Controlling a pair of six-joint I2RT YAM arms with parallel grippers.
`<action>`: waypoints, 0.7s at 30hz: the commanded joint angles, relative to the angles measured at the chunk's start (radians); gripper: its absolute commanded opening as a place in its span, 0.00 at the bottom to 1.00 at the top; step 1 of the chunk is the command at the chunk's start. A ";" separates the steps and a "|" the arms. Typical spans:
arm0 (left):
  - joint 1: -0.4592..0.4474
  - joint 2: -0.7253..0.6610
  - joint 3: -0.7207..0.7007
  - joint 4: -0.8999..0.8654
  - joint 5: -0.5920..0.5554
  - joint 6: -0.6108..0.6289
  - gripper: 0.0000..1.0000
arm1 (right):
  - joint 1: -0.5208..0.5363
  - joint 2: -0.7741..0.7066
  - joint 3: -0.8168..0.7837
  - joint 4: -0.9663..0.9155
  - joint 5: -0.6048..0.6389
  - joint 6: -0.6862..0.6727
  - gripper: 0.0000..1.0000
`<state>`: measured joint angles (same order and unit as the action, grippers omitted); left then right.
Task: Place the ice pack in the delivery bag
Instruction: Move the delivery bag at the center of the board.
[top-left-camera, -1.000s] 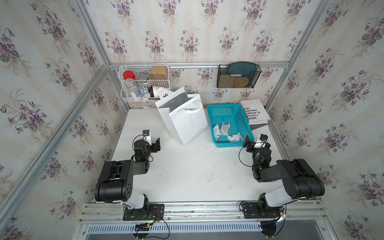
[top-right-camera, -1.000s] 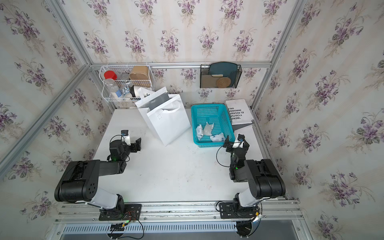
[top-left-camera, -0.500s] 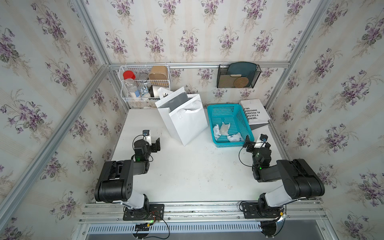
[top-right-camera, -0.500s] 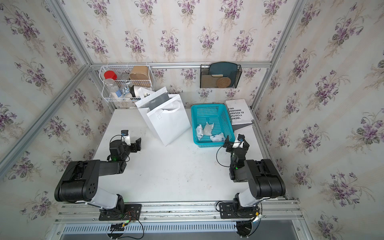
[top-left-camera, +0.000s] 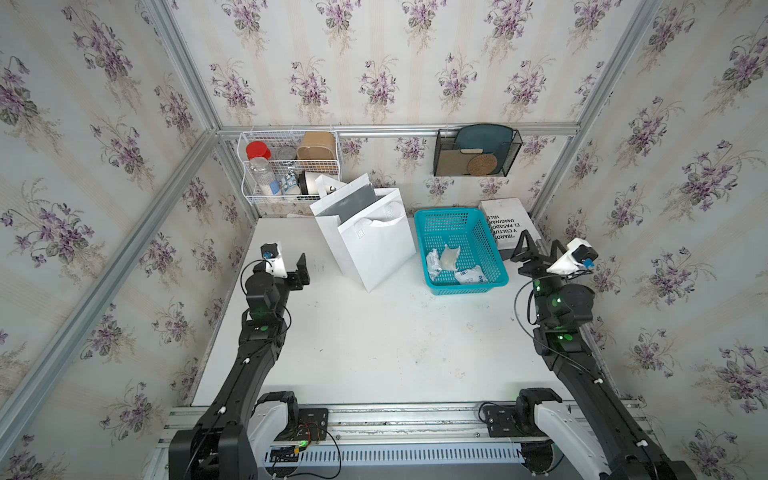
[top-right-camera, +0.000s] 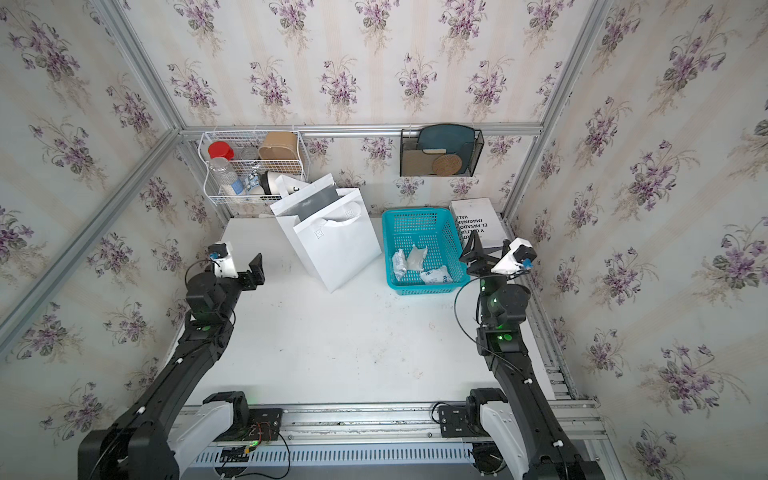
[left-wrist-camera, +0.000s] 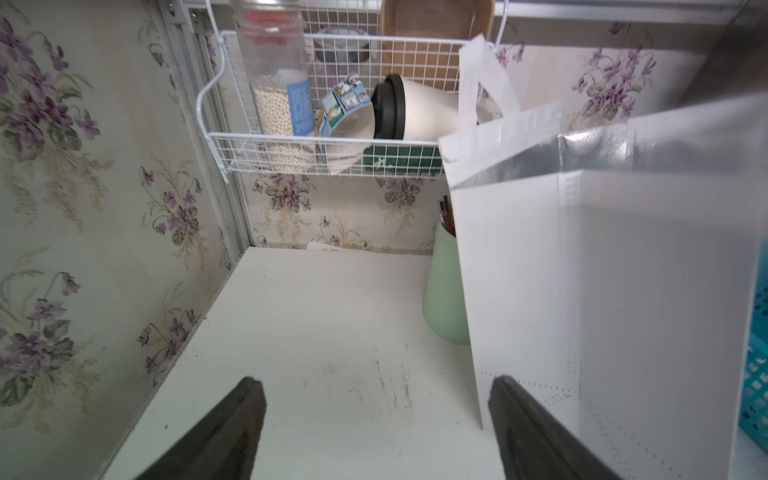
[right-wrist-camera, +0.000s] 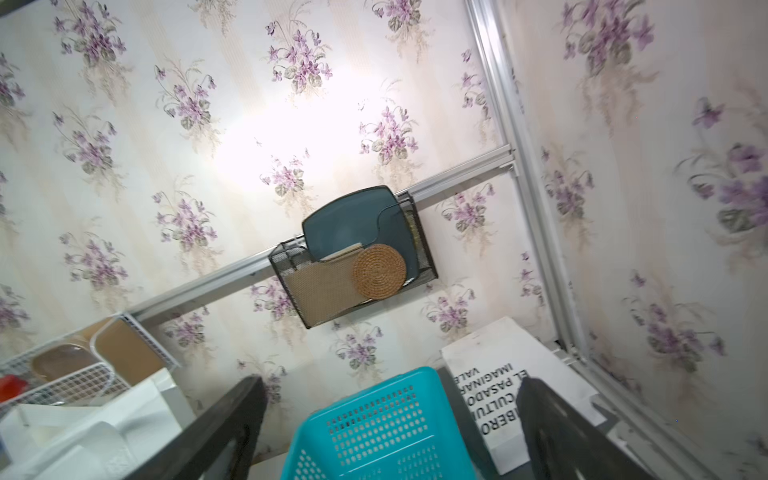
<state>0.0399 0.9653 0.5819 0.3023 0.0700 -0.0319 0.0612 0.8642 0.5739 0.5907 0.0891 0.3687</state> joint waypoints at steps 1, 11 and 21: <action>0.002 -0.013 0.130 -0.438 -0.003 -0.139 0.88 | 0.008 0.159 0.188 -0.291 -0.302 0.280 1.00; -0.005 0.095 0.598 -0.795 0.454 -0.116 0.88 | 0.309 0.667 0.869 -0.759 -0.453 0.229 1.00; -0.122 0.554 1.287 -1.283 0.453 -0.014 0.80 | 0.311 0.712 0.851 -0.692 -0.470 0.216 1.00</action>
<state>-0.0494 1.4342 1.7496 -0.7841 0.5423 -0.0963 0.3729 1.5734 1.4265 -0.1234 -0.3653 0.5983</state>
